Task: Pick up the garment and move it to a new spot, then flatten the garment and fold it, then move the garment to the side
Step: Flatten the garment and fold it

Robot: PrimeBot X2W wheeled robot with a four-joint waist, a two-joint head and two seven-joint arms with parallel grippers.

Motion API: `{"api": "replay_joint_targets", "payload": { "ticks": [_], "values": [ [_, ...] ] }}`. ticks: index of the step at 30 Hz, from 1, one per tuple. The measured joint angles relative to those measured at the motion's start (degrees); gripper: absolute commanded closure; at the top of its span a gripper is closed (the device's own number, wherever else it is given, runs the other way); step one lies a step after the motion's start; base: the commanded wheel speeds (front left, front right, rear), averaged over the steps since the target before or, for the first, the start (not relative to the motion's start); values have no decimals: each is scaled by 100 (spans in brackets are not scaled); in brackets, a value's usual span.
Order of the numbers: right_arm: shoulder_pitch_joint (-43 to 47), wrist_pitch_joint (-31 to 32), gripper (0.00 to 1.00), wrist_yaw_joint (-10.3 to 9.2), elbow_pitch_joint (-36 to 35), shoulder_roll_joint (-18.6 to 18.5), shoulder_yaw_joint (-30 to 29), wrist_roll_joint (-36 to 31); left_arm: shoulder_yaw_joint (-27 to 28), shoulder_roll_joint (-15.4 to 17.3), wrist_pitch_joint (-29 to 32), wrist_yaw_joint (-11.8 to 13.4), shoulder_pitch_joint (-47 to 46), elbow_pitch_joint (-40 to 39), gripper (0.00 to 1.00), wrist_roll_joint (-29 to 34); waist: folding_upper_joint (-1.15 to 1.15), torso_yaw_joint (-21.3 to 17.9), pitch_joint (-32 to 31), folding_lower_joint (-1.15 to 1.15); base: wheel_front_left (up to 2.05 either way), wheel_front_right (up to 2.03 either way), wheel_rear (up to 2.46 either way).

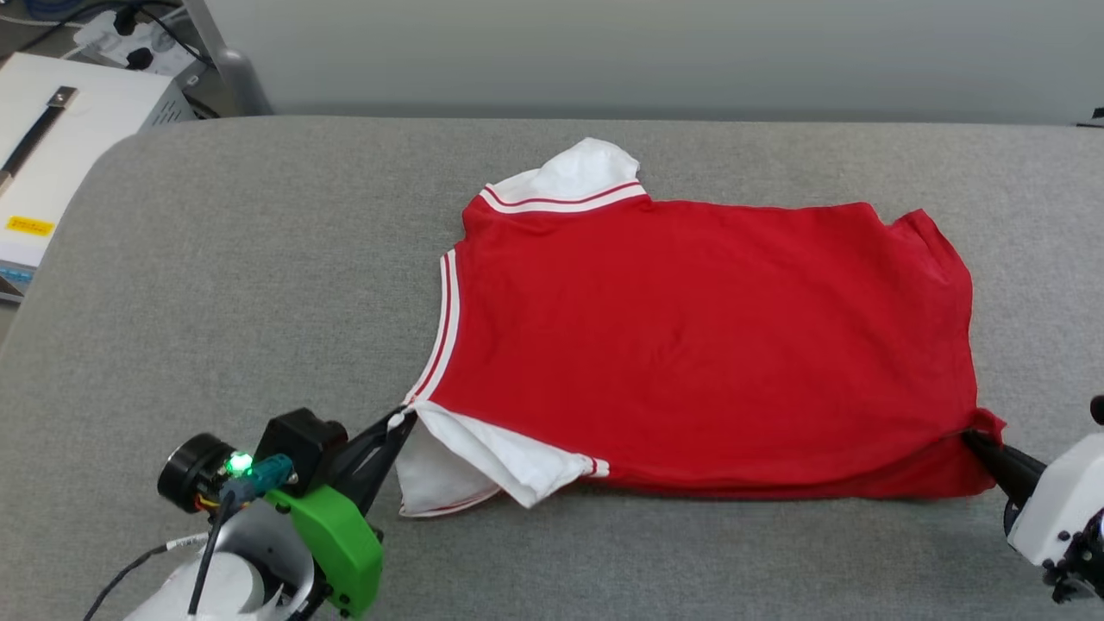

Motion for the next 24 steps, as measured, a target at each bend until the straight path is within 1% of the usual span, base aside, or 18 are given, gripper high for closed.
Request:
{"api": "replay_joint_targets", "payload": {
  "ticks": [6,10,17,22,23,24],
  "values": [
    [-487,43,100,0,183,134,-22,-319,60,-213,4,-64,-557,513,100,60,0,-75,364,0,0,0,0],
    [-711,35,100,0,382,187,-22,-450,14,-360,1,-193,-874,918,100,101,0,-123,578,0,0,0,0],
    [-988,-67,100,0,677,236,76,-501,-167,-599,2,-394,-1314,1650,100,285,0,-193,826,1,0,0,0],
    [-1148,-159,100,0,886,242,187,-534,-279,-768,-77,-489,-1486,2087,100,353,0,-237,897,1,0,0,0],
    [-1171,-172,100,0,949,238,202,-564,-289,-815,-107,-491,-1510,2189,67,353,0,-240,896,1,0,0,0],
    [-1186,-259,57,0,1013,244,190,-633,-300,-865,-158,-489,-1530,2279,0,370,0,-239,886,1,0,0,0]
  ]
}}
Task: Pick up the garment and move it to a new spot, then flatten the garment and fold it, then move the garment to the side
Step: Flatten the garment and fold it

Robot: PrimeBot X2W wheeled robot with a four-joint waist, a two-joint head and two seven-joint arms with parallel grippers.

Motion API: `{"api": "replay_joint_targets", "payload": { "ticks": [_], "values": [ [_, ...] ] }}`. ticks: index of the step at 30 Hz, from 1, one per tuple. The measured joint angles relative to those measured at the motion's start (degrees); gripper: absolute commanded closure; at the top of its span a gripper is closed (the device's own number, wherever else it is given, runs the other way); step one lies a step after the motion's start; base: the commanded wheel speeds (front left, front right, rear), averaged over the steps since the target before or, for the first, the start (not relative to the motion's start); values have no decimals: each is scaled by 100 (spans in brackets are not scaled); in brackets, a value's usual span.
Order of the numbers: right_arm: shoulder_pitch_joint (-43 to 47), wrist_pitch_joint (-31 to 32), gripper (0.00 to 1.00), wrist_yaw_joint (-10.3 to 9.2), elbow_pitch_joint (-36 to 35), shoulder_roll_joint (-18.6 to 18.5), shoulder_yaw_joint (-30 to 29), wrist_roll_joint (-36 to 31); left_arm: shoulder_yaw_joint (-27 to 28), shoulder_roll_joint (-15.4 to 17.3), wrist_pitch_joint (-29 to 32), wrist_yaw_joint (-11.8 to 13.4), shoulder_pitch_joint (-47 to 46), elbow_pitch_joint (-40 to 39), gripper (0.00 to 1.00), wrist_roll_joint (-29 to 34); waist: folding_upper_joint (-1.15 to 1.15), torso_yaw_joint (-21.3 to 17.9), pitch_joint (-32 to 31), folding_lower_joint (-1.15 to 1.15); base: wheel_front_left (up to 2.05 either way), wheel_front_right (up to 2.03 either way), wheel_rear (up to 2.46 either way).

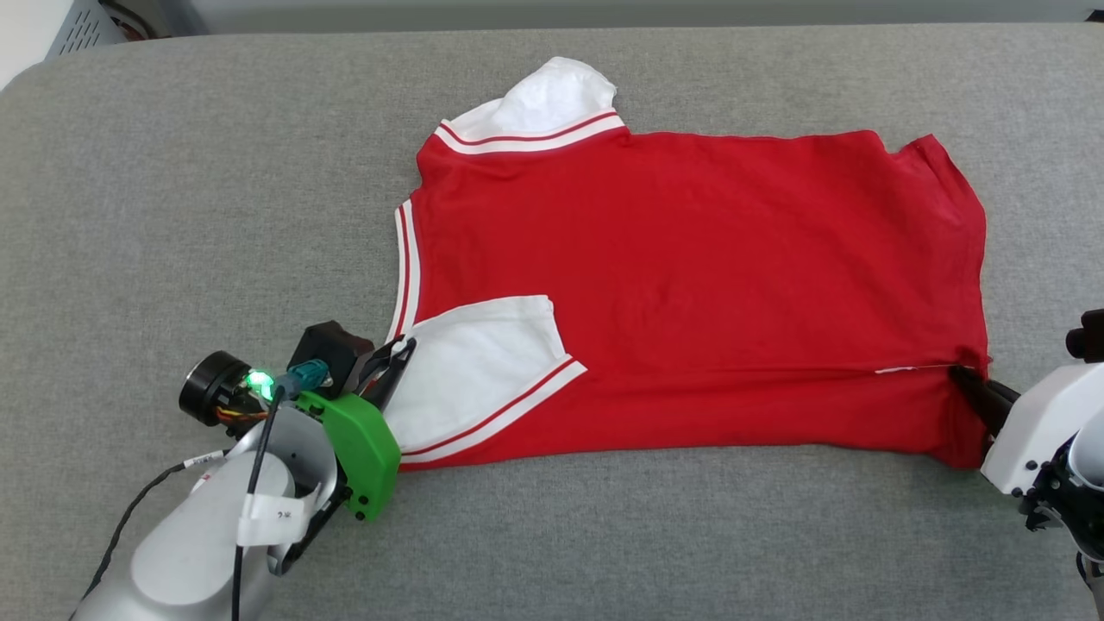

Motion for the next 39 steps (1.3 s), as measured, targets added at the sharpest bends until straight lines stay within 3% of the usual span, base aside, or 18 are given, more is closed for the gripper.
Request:
{"api": "replay_joint_targets", "payload": {
  "ticks": [1,12,21,39],
  "values": [
    [-12,-68,0,0,55,15,-18,-40,-7,-43,-32,4,-12,81,0,20,0,2,-13,0,0,0,0],
    [-4,-630,0,0,-121,54,123,-256,383,-655,-767,501,133,647,0,-379,0,47,-388,0,0,0,0],
    [555,-754,0,0,-690,24,110,-1063,809,-858,-1026,909,922,202,0,-957,0,95,-751,0,0,0,0],
    [1130,-90,0,0,-1591,749,-386,-1724,710,-347,587,1586,1584,-922,0,-1377,0,-12,-509,0,0,0,0]
  ]
}}
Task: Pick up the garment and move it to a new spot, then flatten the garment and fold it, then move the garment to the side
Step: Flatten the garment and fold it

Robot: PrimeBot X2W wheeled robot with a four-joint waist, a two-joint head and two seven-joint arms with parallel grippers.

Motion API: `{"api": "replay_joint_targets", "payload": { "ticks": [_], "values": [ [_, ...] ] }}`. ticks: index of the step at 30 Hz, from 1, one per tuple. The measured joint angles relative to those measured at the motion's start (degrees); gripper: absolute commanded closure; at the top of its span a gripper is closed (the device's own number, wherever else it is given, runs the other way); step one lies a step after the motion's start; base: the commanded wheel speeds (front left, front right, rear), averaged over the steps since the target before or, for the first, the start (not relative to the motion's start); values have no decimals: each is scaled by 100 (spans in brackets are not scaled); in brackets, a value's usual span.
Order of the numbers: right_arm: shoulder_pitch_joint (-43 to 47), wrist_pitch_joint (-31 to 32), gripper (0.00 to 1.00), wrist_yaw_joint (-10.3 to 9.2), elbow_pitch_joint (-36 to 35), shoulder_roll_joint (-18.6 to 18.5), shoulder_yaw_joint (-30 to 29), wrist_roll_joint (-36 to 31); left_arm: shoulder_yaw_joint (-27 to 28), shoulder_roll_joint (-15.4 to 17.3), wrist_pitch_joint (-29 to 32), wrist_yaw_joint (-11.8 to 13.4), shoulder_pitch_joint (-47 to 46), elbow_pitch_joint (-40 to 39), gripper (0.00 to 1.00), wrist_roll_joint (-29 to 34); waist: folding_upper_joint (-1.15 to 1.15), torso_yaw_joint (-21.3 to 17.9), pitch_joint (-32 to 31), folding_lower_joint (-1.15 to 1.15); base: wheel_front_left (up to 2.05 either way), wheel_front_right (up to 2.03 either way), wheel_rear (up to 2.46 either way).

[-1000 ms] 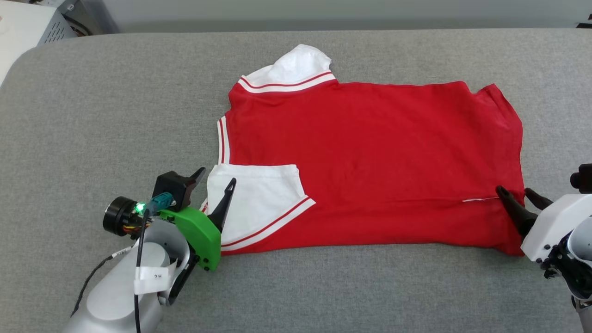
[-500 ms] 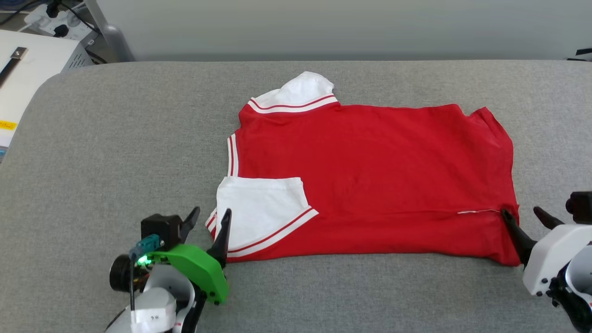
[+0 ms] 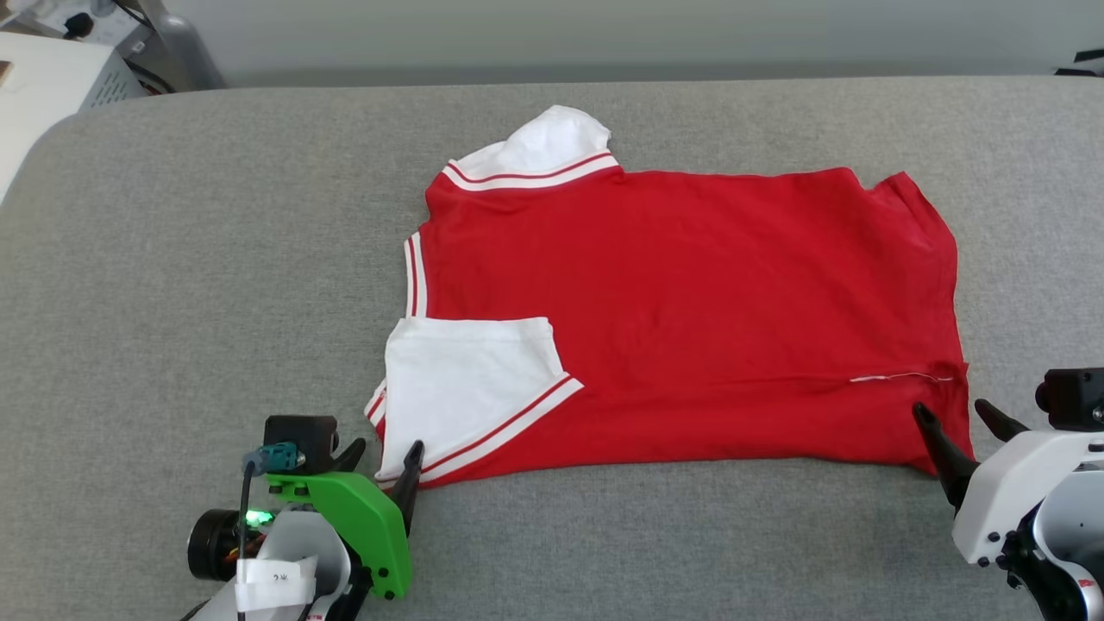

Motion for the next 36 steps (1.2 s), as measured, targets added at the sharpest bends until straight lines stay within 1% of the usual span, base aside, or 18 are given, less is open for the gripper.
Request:
{"api": "replay_joint_targets", "payload": {
  "ticks": [3,5,11,12,14,17,20,25,32,36],
  "values": [
    [-1,26,0,0,-57,16,-1,-4,-79,96,282,171,3,-25,0,15,0,-48,95,0,0,0,0],
    [-2,27,0,0,-83,35,4,-8,-55,111,278,267,-6,-37,0,37,0,-77,158,0,0,0,0],
    [-18,41,0,0,-113,46,23,-8,-60,107,390,301,-85,58,1,35,0,-165,342,0,0,0,0],
    [-18,41,0,0,-113,43,22,-8,-64,105,412,288,-125,87,52,29,0,-178,371,0,0,0,0],
    [-18,42,0,0,-112,27,18,-9,-83,104,475,221,-196,129,100,19,0,-195,412,0,0,0,0],
    [-21,55,0,0,-105,-24,-11,-68,-101,82,506,65,-292,158,100,-30,0,-203,450,0,0,0,0],
    [-26,137,0,0,-59,-78,-92,-125,-102,7,475,22,-303,170,100,-58,0,-161,435,0,0,0,0],
    [-37,417,0,0,123,-66,-302,-242,-125,-59,328,-34,-302,110,100,-59,0,-40,366,0,0,0,0],
    [-172,555,0,0,536,52,-557,-307,-164,-88,270,-60,-177,-403,100,-121,0,201,289,0,0,0,0],
    [-207,656,0,0,839,130,-743,-431,-163,-46,274,-68,-137,-719,100,-121,0,319,281,0,0,0,0]
  ]
}}
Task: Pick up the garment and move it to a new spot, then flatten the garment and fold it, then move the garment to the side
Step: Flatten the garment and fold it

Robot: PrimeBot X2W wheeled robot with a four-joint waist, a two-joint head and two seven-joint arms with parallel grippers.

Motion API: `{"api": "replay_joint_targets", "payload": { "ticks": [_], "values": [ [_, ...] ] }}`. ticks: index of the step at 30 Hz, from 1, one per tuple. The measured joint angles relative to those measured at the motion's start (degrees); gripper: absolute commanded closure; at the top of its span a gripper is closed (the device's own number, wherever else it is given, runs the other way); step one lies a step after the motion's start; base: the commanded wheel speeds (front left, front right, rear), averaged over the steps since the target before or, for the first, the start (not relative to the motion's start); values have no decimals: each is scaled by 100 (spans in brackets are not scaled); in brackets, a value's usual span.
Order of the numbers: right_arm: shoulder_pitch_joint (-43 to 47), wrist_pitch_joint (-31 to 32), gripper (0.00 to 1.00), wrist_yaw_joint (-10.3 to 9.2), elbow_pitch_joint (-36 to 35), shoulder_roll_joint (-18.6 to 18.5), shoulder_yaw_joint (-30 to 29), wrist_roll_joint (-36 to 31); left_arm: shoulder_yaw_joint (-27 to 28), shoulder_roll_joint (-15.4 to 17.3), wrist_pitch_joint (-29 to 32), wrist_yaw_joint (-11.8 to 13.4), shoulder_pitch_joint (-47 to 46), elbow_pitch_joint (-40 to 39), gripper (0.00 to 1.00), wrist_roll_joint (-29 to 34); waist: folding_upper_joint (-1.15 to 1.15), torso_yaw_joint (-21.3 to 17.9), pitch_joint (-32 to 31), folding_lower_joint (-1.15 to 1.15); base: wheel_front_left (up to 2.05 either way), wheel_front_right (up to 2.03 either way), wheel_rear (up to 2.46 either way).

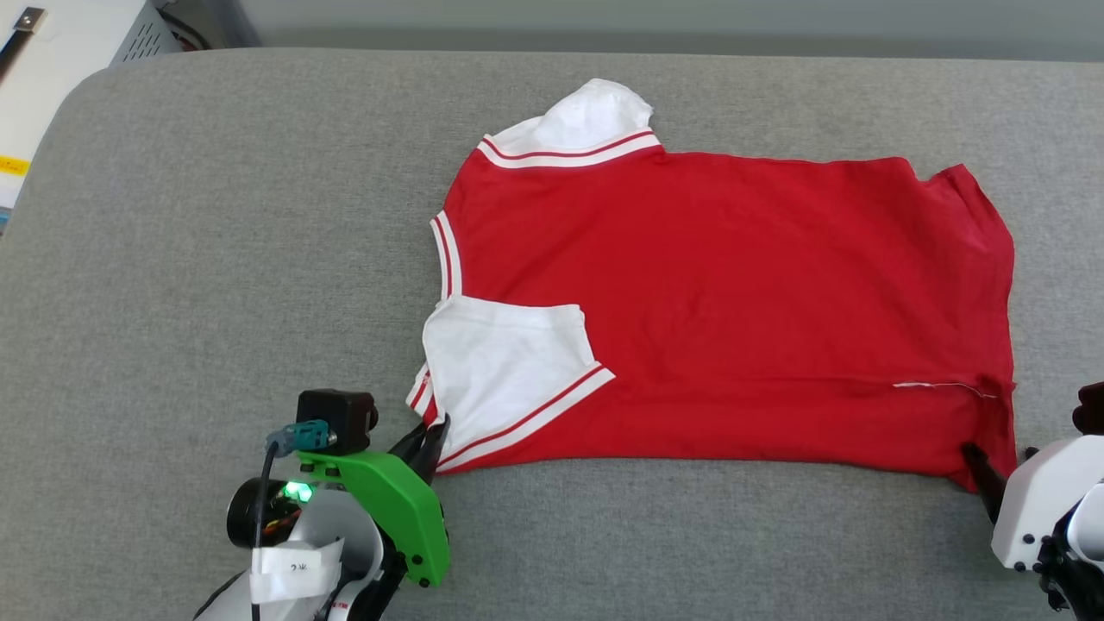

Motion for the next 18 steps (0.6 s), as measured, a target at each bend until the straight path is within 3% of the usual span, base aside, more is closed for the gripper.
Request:
{"api": "replay_joint_targets", "payload": {
  "ticks": [3,4,6,18],
  "values": [
    [-70,52,0,0,132,30,-10,-34,13,35,3,38,7,-140,100,0,0,53,22,0,0,0,0],
    [-87,83,16,-1,176,41,-8,-15,16,51,4,44,13,-167,100,0,0,62,32,0,0,0,0],
    [-101,142,100,-1,255,54,-23,-5,21,81,4,49,30,-204,100,1,0,67,48,0,0,0,0],
    [-174,67,100,1,323,-31,38,93,-55,176,75,92,185,-88,100,-1,0,-21,-166,0,0,0,0]
  ]
}}
